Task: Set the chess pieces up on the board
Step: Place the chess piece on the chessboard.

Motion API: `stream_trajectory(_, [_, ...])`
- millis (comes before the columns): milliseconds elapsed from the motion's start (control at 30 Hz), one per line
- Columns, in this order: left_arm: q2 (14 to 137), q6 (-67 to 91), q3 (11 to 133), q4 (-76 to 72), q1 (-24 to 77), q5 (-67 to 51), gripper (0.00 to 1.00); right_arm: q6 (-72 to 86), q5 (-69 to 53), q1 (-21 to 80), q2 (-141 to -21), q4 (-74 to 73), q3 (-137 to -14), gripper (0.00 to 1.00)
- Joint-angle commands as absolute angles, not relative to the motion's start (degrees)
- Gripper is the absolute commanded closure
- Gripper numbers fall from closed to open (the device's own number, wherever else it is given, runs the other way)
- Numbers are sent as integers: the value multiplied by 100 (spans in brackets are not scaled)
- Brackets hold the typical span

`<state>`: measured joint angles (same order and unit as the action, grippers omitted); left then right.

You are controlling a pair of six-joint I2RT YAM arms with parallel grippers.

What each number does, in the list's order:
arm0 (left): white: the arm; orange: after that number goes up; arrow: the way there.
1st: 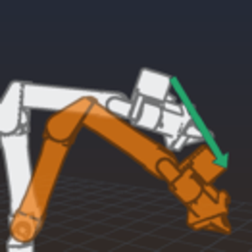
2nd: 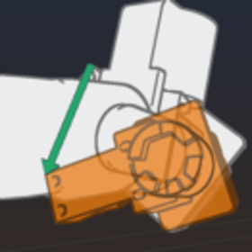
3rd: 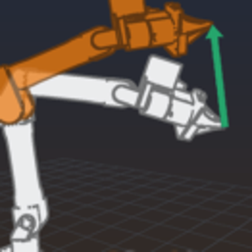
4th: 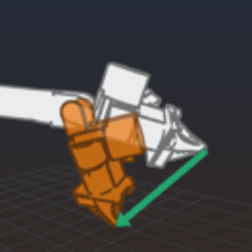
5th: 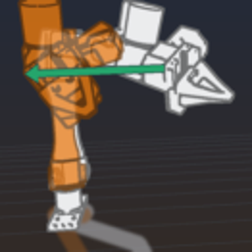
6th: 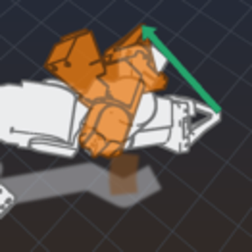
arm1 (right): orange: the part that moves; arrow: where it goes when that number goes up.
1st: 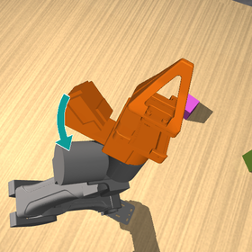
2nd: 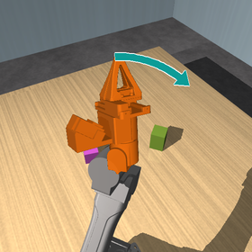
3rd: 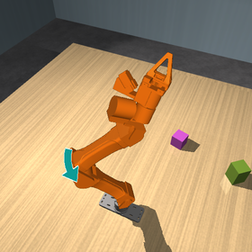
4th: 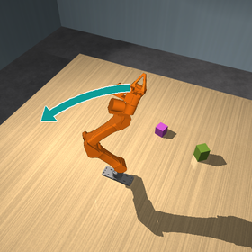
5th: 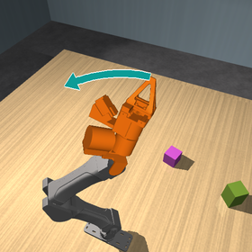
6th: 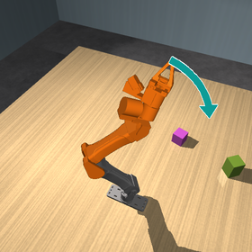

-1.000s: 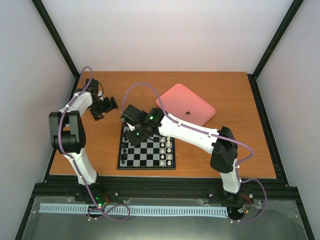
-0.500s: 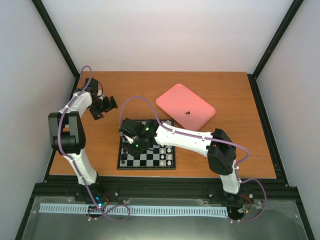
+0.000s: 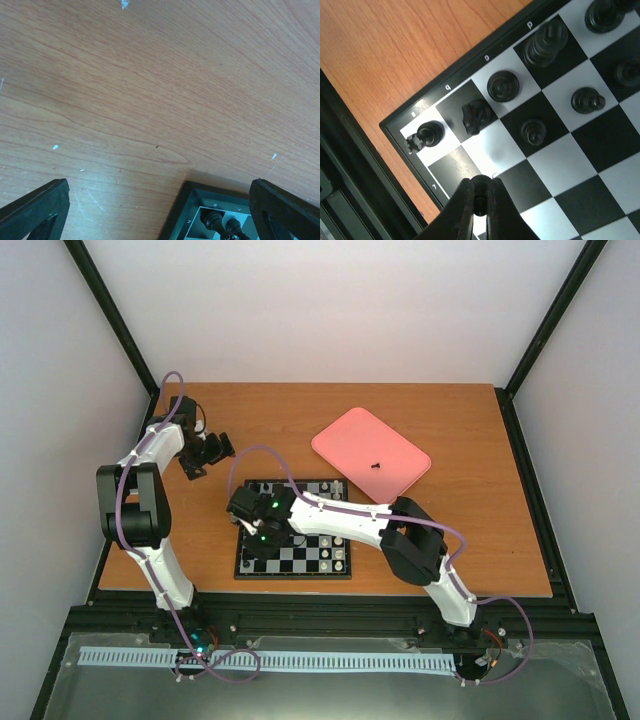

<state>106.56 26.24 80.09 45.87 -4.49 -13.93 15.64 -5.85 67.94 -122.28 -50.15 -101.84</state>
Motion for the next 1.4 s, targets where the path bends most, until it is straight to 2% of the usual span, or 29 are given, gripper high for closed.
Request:
stream_trajectory(0, [10555,2532,8193,4544,-458,-1404,0,1450,-612,6856,-12419,-5013,-10520,97])
stream_trajectory(433, [10530,2544,8088,4513,-458,-1468,0,1406,-543,6854,-12759,-5167,-10801,97])
stream_trajectory(1367, [10609,2523,8079,4508,-464,-1433,0,1368,-379,6855,-12823,-4867,-10475,95])
